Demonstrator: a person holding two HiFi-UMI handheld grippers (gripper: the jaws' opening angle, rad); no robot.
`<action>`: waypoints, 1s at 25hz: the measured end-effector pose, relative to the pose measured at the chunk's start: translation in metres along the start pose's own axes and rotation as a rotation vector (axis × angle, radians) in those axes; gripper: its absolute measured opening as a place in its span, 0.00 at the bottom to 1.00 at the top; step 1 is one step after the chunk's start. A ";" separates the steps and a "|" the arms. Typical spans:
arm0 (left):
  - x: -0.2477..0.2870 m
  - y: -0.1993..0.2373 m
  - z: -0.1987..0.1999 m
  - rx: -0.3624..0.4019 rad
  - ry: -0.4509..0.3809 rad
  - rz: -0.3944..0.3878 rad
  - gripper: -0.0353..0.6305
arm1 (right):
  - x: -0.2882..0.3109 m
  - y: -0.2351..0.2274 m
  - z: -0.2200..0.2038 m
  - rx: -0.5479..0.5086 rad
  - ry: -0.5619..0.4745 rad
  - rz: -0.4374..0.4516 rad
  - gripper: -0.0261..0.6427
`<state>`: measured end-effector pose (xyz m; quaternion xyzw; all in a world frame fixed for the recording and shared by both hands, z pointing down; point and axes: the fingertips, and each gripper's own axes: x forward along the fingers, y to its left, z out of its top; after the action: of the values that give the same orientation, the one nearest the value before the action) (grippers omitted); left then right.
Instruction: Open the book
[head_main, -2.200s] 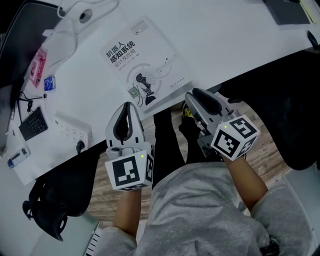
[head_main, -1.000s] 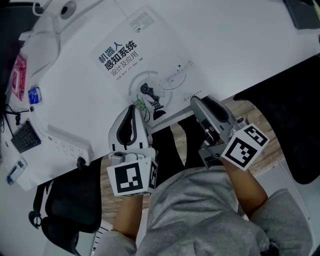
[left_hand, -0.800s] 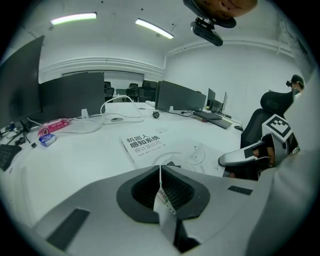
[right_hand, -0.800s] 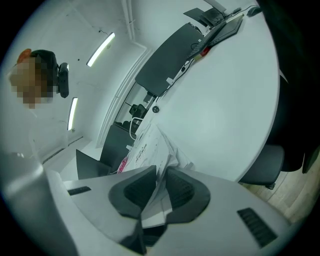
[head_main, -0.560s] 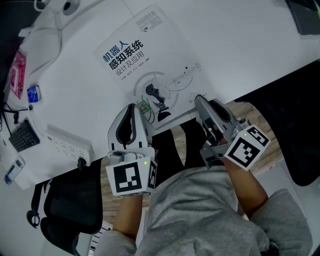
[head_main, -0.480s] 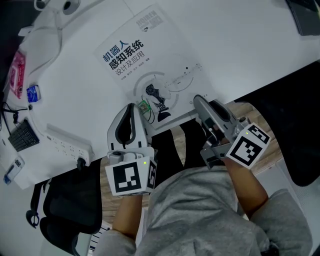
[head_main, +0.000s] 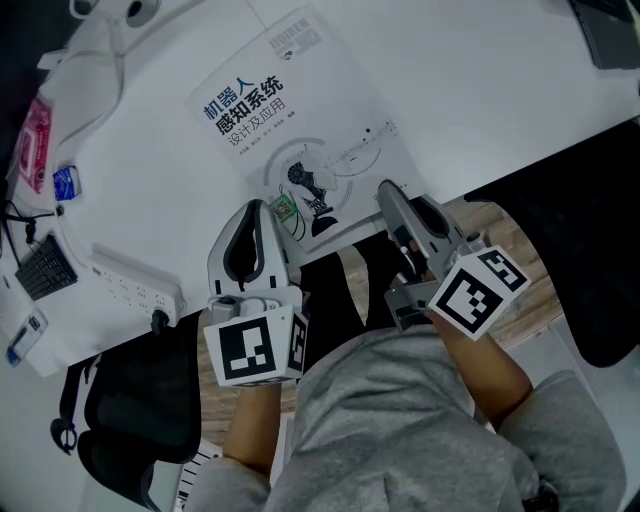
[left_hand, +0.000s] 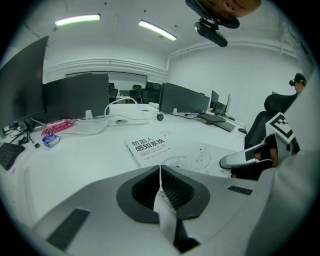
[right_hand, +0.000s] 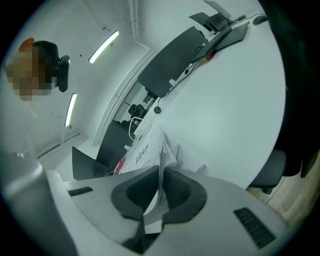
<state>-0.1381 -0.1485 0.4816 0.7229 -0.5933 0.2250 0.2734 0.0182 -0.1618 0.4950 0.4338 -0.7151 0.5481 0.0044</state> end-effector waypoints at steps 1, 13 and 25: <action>-0.002 0.000 0.002 0.003 -0.005 0.003 0.08 | -0.001 0.003 0.000 -0.016 -0.002 0.004 0.10; -0.053 -0.015 0.040 0.018 -0.101 0.051 0.08 | -0.017 0.077 0.003 -0.393 -0.033 0.072 0.10; -0.138 0.019 0.042 -0.016 -0.212 0.216 0.08 | -0.021 0.154 -0.044 -0.901 0.029 0.231 0.10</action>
<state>-0.1831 -0.0780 0.3629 0.6724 -0.6949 0.1708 0.1891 -0.0860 -0.1110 0.3823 0.2983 -0.9255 0.1858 0.1413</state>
